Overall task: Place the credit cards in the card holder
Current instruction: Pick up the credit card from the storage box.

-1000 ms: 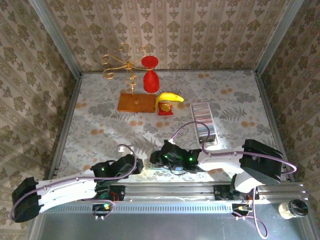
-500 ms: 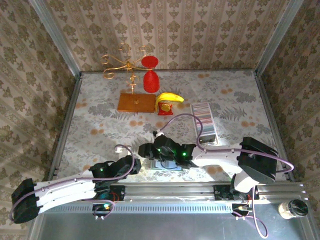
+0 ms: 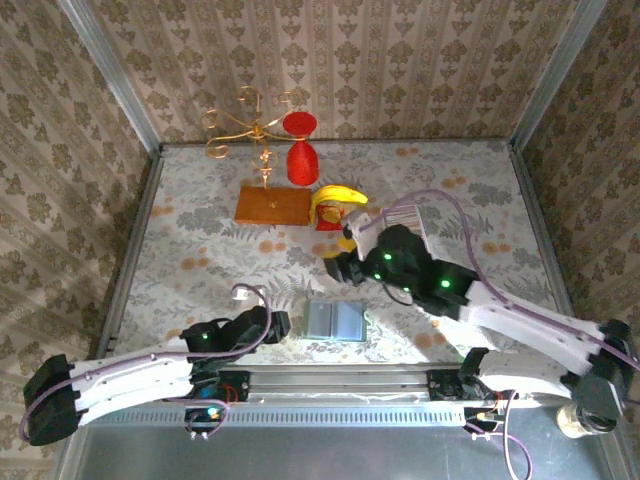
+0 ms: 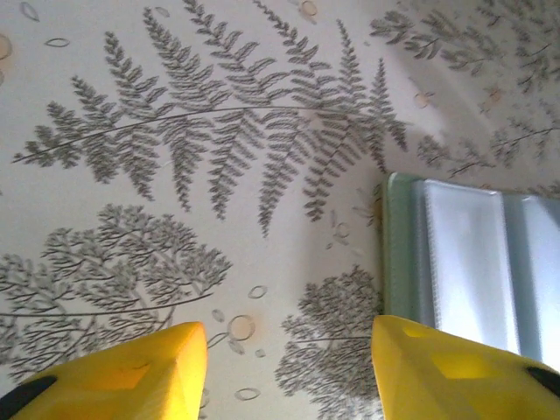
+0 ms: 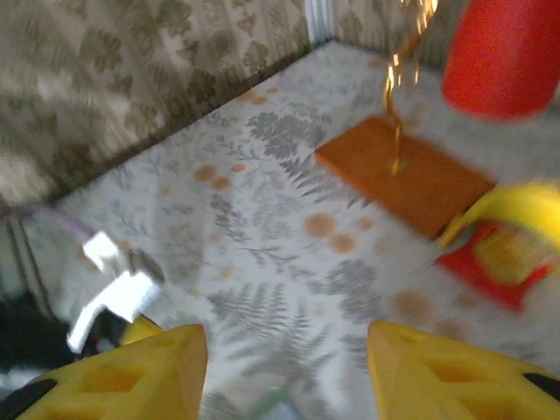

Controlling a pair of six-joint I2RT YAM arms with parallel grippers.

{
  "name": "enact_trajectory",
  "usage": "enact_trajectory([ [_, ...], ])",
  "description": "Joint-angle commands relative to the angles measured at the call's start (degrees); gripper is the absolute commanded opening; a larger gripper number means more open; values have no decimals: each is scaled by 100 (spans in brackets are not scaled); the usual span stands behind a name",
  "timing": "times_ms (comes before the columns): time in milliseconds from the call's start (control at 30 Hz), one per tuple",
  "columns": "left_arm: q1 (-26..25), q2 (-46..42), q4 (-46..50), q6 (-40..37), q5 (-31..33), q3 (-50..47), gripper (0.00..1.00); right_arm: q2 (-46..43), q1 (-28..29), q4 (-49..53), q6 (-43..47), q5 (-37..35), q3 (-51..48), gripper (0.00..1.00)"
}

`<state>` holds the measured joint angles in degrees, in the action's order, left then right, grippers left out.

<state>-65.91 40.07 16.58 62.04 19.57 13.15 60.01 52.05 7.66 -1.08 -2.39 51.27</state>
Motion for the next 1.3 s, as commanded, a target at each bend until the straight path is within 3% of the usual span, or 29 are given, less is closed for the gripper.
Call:
enact_trajectory([
  [0,62,197,-444,-397,115,244,56,-402,-33,1606,4396,-652,-309,52],
  [67,138,349,-595,-635,103,271,57,-631,-402,2188,5282,-682,-284,53],
  [200,320,509,-729,-977,-63,351,58,-954,-1495,3021,6396,134,-343,58],
  [267,413,545,-882,-1073,-209,323,59,-869,-1986,3236,6821,265,-384,66],
  [333,522,563,-1062,-1160,-420,256,59,-631,-2266,3375,7575,-160,-545,73],
  [433,599,563,-1088,-1211,-433,206,59,-270,-2482,2818,8398,-712,-936,78],
  [533,639,558,-1069,-1282,-407,177,59,78,-2727,2518,8161,-412,-833,86],
  [700,650,563,-1102,-1269,-449,153,59,534,-2838,1620,8398,-542,-1020,90],
  [1267,658,536,-1184,-1036,-463,-24,59,1760,-2973,1339,8410,-443,-796,91],
])
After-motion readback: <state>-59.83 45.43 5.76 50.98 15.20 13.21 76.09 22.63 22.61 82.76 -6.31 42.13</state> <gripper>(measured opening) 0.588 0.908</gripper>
